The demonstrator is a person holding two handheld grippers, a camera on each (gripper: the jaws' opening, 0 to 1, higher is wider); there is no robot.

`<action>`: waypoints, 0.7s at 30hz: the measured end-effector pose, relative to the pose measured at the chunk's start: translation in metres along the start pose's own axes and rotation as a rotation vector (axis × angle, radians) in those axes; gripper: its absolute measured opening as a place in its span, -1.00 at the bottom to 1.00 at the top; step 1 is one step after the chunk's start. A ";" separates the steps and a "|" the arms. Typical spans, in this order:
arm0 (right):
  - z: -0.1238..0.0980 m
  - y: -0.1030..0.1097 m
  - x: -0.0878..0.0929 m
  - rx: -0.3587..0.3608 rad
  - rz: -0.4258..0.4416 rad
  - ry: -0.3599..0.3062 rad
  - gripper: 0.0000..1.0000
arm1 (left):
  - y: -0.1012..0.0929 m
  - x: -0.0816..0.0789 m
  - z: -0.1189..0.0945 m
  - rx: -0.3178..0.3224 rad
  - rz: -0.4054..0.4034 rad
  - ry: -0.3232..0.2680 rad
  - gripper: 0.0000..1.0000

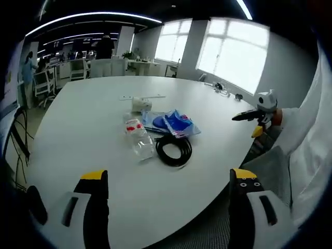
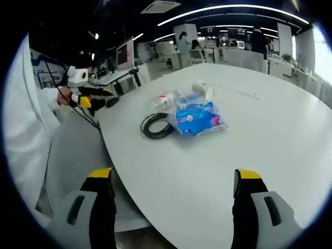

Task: Arrange the tabletop items into an orderly group along one side of the table until the central work area is clear of visible clutter.

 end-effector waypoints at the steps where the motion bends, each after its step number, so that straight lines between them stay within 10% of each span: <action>1: 0.000 0.000 0.000 0.000 0.000 0.002 0.89 | 0.000 0.000 0.000 -0.001 0.001 0.001 1.00; 21: 0.000 -0.002 -0.001 -0.006 -0.008 0.003 0.89 | -0.002 0.000 -0.001 -0.007 0.002 -0.004 1.00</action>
Point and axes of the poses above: the point that each gripper's makers call its tool centre point, and the gripper's own axes: z roughly forward along the fingers, y roughly to its left, x roughly out of its underside, the point moved 9 cm from there along -z, roughly backward along the fingers, and after that the axes turned 13 degrees about x, right-handed, at the moved point
